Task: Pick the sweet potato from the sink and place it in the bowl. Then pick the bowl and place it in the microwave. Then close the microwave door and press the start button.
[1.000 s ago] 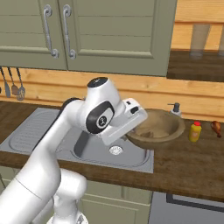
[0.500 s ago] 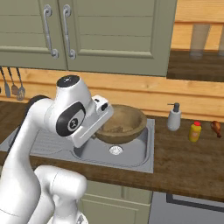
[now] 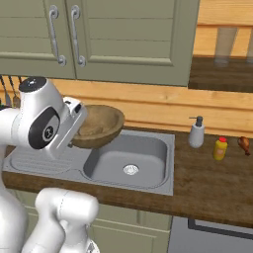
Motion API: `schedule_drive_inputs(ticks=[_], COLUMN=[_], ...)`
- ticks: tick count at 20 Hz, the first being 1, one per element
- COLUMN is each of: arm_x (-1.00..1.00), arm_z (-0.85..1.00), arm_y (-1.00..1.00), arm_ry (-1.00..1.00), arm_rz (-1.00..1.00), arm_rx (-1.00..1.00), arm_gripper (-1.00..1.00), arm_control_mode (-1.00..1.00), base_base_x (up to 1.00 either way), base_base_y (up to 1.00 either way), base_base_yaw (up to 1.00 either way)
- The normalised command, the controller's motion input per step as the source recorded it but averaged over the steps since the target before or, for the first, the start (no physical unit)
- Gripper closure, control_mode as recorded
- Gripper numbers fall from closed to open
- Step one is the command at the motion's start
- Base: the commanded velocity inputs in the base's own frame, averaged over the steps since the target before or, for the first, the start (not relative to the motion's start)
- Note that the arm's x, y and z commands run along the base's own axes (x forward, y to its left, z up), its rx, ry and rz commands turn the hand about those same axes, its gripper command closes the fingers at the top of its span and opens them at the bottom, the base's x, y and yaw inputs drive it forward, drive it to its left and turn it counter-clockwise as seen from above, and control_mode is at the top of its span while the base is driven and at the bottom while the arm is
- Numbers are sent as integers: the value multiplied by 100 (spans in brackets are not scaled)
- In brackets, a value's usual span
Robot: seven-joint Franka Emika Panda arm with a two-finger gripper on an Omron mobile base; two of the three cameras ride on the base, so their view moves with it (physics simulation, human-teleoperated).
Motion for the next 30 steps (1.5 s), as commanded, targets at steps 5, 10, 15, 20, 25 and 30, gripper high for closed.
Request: schedule_drive_inputs(ticks=[5,10,15,20,25,30], arm_x=[-17,-2,-1,-3,0,0], arm_z=[42,43,15,2,0,0], arm_y=[27,8,12,14,0,0], arm_ry=[-3,0,0,0,0,0], arm_rz=[8,4,5,6,0,0], arm_rx=[0,0,1,0,0,0], arm_gripper=[100,100,100,100,100,100], arm_control_mode=[-100,-100,-100,100,100,100], base_base_x=[0,0,0,0,-1,-77], base_base_y=[0,0,0,2,13,5], base_base_yaw=[0,0,0,2,4,0])
